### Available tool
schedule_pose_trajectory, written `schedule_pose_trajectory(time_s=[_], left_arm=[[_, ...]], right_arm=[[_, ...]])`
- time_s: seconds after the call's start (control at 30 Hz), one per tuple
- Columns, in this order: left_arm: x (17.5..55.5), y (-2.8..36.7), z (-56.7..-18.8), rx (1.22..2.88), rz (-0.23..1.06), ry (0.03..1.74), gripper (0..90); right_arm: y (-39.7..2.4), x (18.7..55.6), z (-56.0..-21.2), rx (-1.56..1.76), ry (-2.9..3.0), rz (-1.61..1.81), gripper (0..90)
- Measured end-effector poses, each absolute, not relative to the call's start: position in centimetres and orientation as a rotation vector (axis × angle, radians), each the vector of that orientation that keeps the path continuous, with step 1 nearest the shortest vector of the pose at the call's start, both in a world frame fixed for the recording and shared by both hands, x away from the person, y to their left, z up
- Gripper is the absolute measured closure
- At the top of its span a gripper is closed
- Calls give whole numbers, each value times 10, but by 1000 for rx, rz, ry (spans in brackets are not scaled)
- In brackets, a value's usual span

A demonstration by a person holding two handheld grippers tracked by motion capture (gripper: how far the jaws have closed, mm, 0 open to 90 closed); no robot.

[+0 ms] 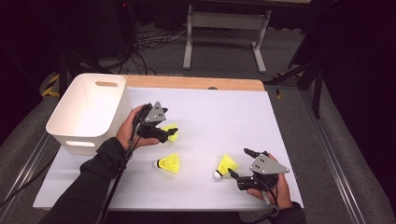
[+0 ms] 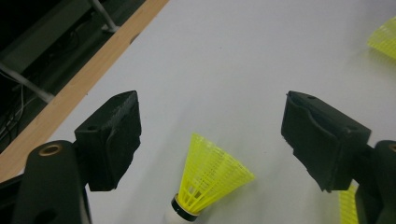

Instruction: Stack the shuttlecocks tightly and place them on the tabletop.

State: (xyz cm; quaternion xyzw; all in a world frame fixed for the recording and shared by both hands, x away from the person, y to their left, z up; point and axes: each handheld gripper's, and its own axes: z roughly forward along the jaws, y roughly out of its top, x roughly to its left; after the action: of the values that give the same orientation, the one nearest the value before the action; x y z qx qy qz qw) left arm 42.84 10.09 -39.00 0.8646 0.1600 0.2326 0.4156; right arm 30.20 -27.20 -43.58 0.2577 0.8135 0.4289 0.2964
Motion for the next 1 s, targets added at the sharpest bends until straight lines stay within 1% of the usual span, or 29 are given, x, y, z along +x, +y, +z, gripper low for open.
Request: schedule_pose_trajectory(time_s=[0.27, 0.37, 0.53, 1.0], left_arm=[[406, 113, -386, 2120, 634, 360, 189], [399, 116, -387, 2108, 634, 354, 179], [388, 119, -393, 2089, 680, 342, 168], [346, 143, -413, 2043, 721, 310, 146]], right_arm=[[-273, 302, -434, 696, 2141, 1144, 153], [-273, 302, -434, 697, 2137, 1148, 154], [-272, 302, -433, 691, 2133, 1142, 155], [-271, 299, -431, 687, 2134, 1138, 175]])
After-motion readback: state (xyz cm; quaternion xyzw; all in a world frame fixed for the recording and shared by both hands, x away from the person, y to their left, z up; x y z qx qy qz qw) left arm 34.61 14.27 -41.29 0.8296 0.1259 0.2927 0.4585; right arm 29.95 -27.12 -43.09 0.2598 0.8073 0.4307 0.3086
